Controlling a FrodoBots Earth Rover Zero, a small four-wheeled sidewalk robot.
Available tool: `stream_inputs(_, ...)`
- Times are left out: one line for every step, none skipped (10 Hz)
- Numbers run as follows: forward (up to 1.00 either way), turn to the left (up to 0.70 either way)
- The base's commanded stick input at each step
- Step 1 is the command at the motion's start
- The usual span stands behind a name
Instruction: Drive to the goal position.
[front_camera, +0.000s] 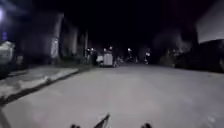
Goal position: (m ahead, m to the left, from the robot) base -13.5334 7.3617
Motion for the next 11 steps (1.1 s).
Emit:
stream_inputs(0.85,0.0)
stream_inputs(0.85,0.0)
stream_inputs(0.85,0.0)
stream_inputs(0.85,0.0)
stream_inputs(0.85,0.0)
stream_inputs(0.85,0.0)
stream_inputs(0.85,0.0)
stream_inputs(0.85,0.0)
stream_inputs(0.85,0.0)
stream_inputs(0.85,0.0)
stream_inputs(0.85,0.0)
